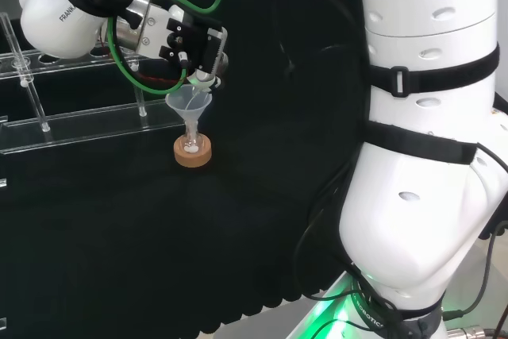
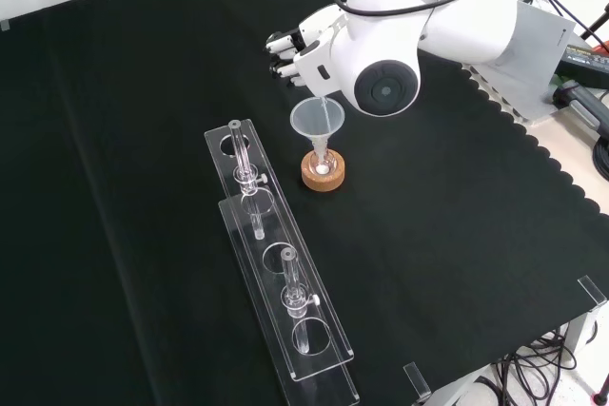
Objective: Pour all the NaCl from the weighing funnel into the round-bottom flask.
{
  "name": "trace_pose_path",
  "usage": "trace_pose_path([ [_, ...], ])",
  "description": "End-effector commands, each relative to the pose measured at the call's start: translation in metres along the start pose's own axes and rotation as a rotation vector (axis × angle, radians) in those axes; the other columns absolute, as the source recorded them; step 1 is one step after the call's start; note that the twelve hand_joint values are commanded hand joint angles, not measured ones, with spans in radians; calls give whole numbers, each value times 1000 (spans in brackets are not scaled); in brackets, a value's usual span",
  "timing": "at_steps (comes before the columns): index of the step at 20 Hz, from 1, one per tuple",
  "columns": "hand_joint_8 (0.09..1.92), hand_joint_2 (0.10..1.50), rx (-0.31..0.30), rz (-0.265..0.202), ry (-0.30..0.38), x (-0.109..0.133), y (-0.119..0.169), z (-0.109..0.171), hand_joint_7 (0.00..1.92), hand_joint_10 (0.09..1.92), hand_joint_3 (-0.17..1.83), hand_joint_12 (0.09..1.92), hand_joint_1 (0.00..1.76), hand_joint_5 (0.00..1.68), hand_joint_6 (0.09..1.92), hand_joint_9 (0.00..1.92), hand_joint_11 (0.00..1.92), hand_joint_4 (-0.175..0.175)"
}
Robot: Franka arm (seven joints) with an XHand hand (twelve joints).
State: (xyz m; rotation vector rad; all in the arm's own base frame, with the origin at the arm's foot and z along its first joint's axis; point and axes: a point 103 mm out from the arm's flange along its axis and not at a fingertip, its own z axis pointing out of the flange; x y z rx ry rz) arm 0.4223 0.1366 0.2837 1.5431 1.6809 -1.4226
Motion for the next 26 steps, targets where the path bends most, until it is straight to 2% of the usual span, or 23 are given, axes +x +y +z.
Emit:
trace_pose_path([
  [1, 681, 707, 5, 7, -16, -1, -1, -1, 564, 427, 675, 1151, 1077, 1138, 919, 889, 633, 175],
  [6, 681, 706, 15, 22, -66, -2, -1, -2, 563, 426, 675, 1151, 1077, 1138, 918, 889, 633, 175],
  [26, 678, 706, 19, 29, -101, 0, -3, -6, 556, 422, 675, 1149, 1077, 1140, 916, 885, 632, 175],
])
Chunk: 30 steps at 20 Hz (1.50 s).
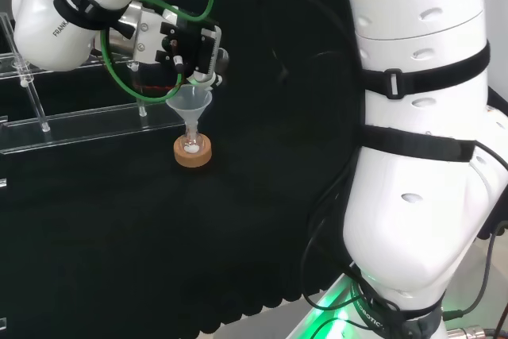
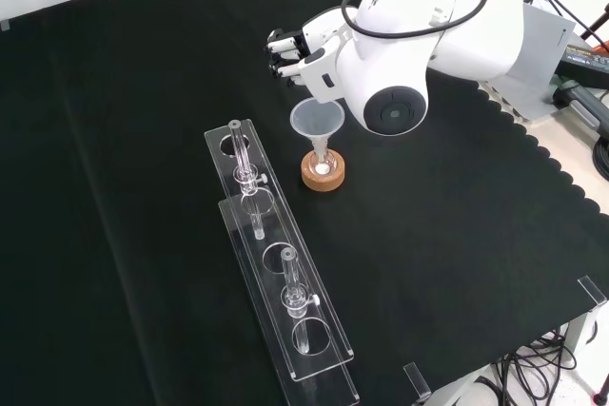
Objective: Pour all the NaCl from the weighing funnel into the round-bottom flask.
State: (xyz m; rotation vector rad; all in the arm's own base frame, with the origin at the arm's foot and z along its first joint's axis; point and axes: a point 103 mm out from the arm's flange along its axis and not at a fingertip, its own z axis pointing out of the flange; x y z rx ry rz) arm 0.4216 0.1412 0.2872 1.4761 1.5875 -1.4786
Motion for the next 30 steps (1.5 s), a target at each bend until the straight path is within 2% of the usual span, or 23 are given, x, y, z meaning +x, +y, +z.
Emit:
trace_pose_path([
  [1, 678, 706, 1, 1, -4, 0, 0, -1, 556, 422, 675, 1149, 1077, 1139, 916, 885, 632, 175],
  [10, 678, 706, -4, 0, 44, -6, -1, -2, 555, 421, 675, 1149, 1077, 1139, 917, 885, 632, 175],
  [17, 678, 706, -13, -24, 149, -10, -2, 5, 555, 420, 675, 1149, 1077, 1139, 917, 886, 632, 175],
  [30, 677, 706, -70, -61, 423, -23, -1, 20, 555, 419, 675, 1149, 1077, 1139, 918, 886, 633, 175],
])
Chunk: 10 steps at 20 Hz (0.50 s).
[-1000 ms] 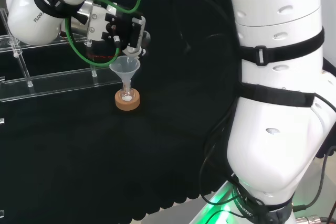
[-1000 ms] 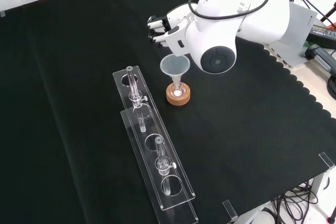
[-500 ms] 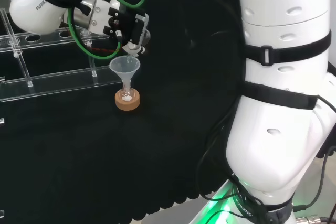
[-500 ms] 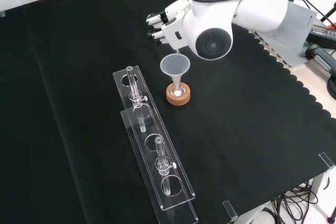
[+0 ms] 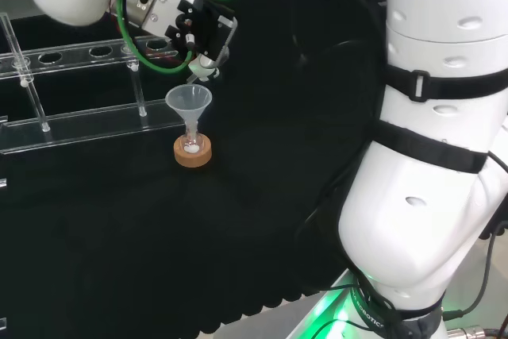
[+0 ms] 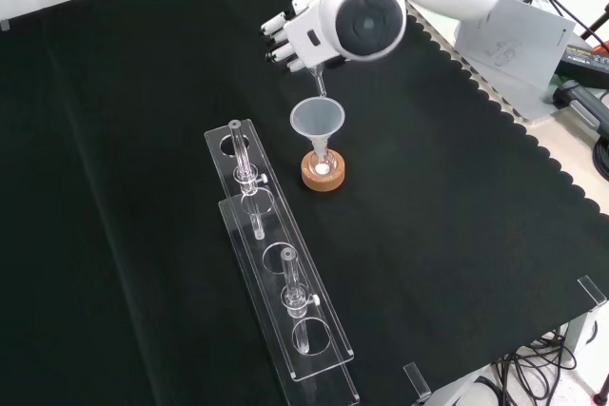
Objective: Pour all the NaCl from the weighing funnel into the round-bottom flask.
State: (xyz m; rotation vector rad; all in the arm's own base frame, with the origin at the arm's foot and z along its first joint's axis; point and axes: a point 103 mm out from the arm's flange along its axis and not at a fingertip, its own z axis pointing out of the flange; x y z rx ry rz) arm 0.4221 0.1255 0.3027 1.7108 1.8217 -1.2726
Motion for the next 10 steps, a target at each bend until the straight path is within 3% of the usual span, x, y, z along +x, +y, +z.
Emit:
trace_pose_path([
  [1, 677, 706, -31, -22, 129, -7, 0, 9, 556, 419, 675, 1149, 1077, 1139, 918, 887, 633, 175],
  [10, 678, 707, -50, -33, 296, -15, 2, 17, 558, 420, 675, 1149, 1076, 1138, 919, 891, 638, 175],
])
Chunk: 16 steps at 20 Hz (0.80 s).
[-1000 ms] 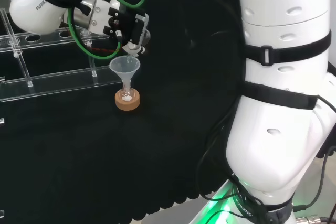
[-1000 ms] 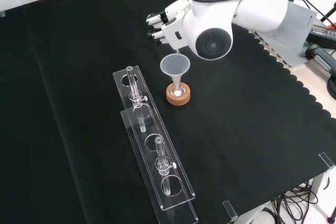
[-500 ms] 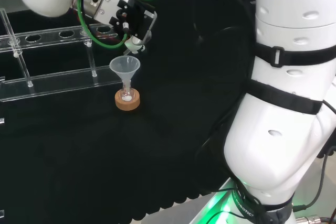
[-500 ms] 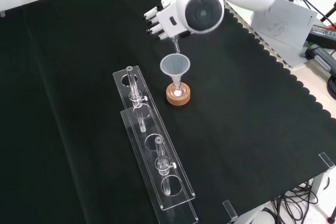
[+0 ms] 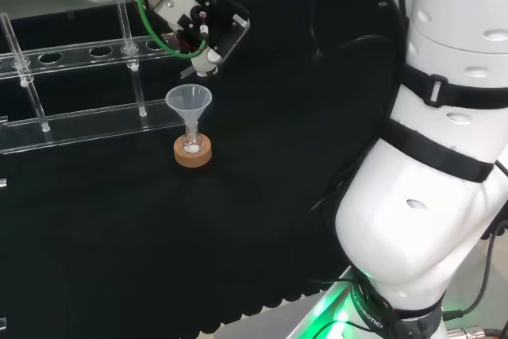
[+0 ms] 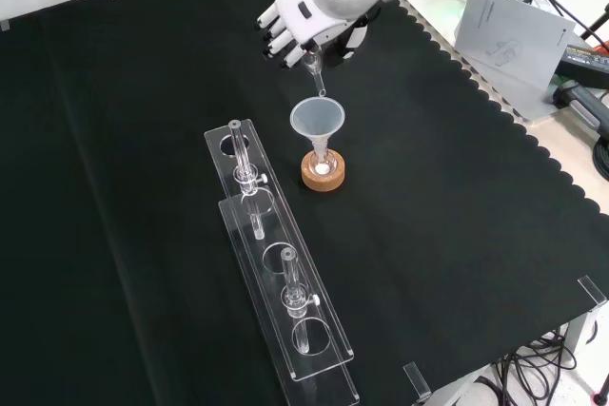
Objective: Pour all the NaCl from the weighing funnel into the round-bottom flask.
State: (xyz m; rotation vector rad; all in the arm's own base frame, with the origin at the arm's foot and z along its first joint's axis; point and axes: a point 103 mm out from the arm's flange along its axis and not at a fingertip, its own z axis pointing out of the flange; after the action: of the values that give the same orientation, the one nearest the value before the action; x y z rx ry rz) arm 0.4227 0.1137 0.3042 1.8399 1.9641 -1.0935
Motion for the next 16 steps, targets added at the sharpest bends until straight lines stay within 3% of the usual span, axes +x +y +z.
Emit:
trace_pose_path([
  [1, 678, 707, 3, -8, 125, -10, 1, 9, 559, 420, 675, 1149, 1076, 1138, 919, 892, 639, 175],
  [16, 678, 708, -35, -7, 332, -39, 6, 37, 561, 418, 675, 1147, 1076, 1136, 923, 893, 645, 175],
])
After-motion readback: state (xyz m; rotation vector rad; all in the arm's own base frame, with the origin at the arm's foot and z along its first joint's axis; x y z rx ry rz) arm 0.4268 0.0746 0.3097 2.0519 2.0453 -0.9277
